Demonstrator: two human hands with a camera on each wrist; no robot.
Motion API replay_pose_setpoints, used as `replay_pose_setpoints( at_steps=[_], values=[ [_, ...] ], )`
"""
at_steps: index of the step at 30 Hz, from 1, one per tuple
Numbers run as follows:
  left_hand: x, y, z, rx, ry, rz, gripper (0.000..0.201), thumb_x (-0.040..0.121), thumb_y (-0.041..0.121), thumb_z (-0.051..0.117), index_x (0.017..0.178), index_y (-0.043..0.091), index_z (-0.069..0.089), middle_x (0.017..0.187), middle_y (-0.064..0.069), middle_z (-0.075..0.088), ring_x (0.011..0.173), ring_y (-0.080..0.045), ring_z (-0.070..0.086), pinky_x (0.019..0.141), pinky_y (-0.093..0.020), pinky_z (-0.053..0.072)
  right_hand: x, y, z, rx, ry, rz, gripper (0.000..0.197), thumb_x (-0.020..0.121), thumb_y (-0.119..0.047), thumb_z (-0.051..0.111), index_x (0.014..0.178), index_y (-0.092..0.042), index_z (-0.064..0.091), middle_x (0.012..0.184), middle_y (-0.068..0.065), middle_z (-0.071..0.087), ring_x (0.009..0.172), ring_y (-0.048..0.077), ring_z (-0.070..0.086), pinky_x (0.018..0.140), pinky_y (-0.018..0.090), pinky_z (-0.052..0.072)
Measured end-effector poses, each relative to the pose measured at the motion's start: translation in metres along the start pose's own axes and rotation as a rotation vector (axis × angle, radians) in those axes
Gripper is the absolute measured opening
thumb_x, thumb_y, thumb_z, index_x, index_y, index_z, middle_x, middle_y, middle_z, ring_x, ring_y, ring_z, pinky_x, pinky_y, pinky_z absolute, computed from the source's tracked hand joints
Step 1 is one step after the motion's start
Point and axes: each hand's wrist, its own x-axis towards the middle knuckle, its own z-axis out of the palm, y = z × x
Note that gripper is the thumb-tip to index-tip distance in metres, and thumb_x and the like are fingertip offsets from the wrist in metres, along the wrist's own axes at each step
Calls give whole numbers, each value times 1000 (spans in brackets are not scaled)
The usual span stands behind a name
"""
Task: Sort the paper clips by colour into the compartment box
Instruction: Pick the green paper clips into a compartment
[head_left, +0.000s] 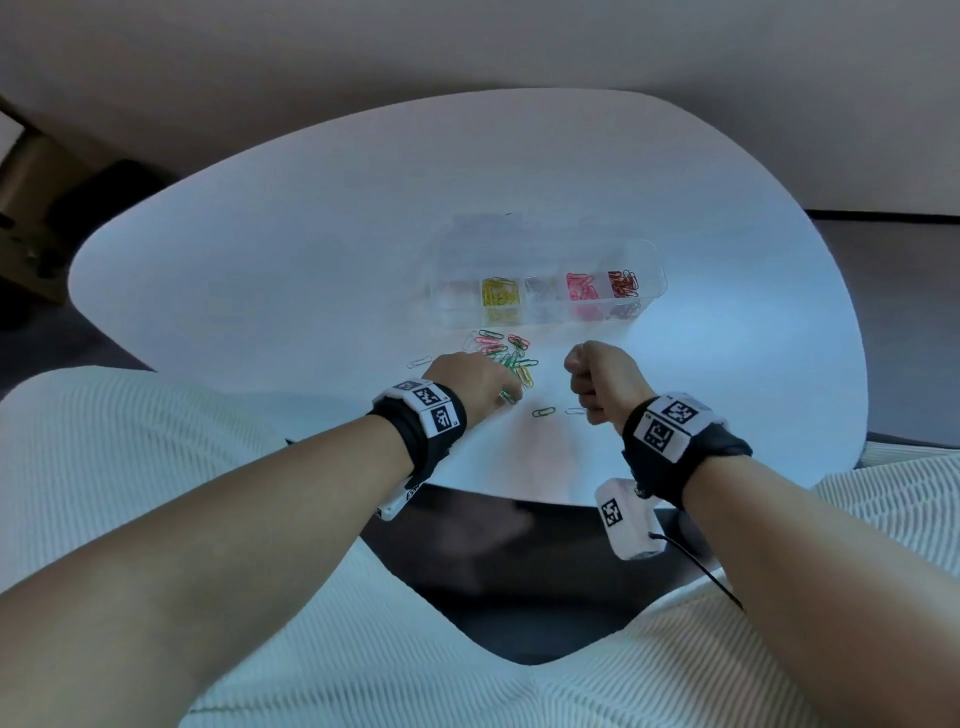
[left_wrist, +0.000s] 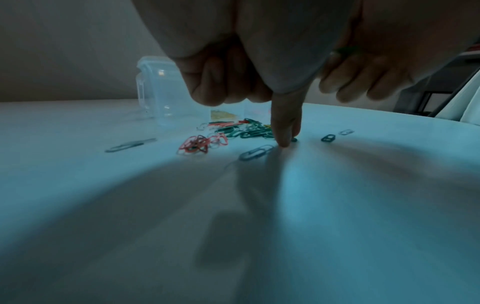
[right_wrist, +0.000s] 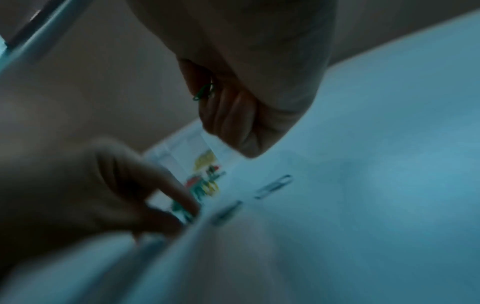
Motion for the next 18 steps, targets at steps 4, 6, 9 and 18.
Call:
replay_pose_setpoints(
  at_steps=[4, 6, 9, 18],
  values=[
    [3, 2, 0, 37, -9, -17, 23, 93, 26, 52, 107, 40, 64, 112, 5, 65, 100, -23, 60, 73, -27, 40, -8, -12, -3, 343, -152, 53, 13, 70, -8, 26, 62, -18, 29, 59, 2, 20, 53, 15, 8, 48, 22, 8],
    [4, 2, 1, 56, -6, -24, 19, 92, 27, 52, 104, 37, 65, 107, 4, 65, 97, -24, 60, 71, -27, 40, -10, -14, -4, 374, -163, 48, 13, 70, -8, 27, 62, -16, 33, 56, 2, 25, 48, 14, 13, 47, 23, 9],
    [6, 2, 2, 67, -6, -39, 18, 94, 29, 51, 106, 33, 64, 107, 2, 65, 98, -24, 60, 74, -27, 41, -9, -11, -4, 367, -164, 59, 18, 73, -9, 28, 62, -12, 41, 54, 3, 32, 44, 14, 19, 44, 20, 13],
    [5, -1, -1, 12, 28, -139, 22, 90, 37, 56, 111, 30, 59, 106, -1, 65, 97, -25, 60, 72, -28, 39, -1, -9, 0, 135, -55, 24, 43, 92, -36, 47, 55, -23, 27, 54, -3, 23, 48, 16, 15, 45, 23, 14]
  ],
)
